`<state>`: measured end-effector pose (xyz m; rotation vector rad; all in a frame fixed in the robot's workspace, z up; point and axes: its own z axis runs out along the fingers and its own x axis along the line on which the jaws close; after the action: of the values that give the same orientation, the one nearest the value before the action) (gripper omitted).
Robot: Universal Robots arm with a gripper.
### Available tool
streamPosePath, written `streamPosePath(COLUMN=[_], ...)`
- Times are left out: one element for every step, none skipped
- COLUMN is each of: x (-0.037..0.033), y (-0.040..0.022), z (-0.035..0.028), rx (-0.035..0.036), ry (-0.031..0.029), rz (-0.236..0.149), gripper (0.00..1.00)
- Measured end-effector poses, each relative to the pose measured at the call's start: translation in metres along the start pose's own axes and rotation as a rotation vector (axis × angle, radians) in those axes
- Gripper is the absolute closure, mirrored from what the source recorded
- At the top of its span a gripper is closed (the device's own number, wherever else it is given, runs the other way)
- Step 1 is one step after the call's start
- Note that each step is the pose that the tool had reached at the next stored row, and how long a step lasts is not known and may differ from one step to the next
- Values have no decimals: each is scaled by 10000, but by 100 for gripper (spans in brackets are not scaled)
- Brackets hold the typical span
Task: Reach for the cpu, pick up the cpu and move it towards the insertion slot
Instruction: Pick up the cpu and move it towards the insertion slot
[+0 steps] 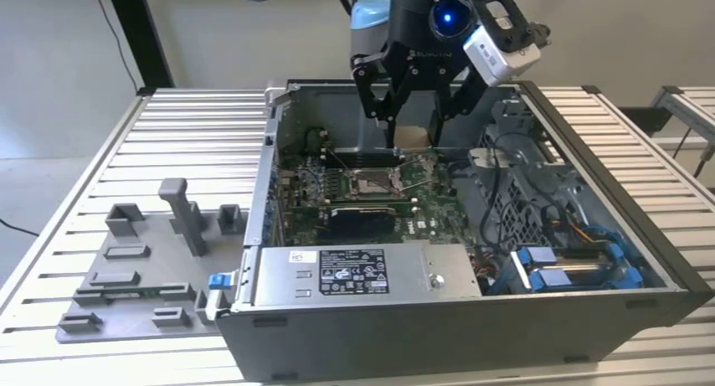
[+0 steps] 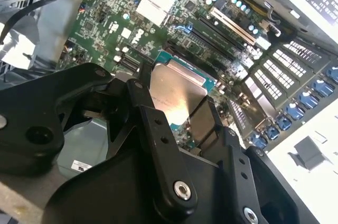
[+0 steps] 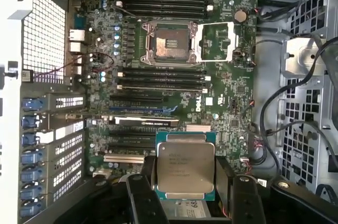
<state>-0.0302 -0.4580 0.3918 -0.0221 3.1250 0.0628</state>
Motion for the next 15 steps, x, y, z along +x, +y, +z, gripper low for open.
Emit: streamPosePath(x=[0,0,2,3,6,8,12,15,19,24,28,31,34,38,41], y=[15,32,48,66,83,100,117,134,150,168,186,205,225,245,264], z=[2,4,5,7,9,12,14,16,19,21,24,27,29,32,34], rx=[-1,-1,0,0,0,-1,0,-1,-2,-1,-1,-2,-1,-1,-1], ry=[0,0,0,0,0,0,0,0,0,0,0,0,0,0,0], rz=[0,0,0,0,1,0,0,0,0,0,0,0,0,0,0], gripper=[100,100,100,100,100,100,100,100,100,100,100,100,100,100,100])
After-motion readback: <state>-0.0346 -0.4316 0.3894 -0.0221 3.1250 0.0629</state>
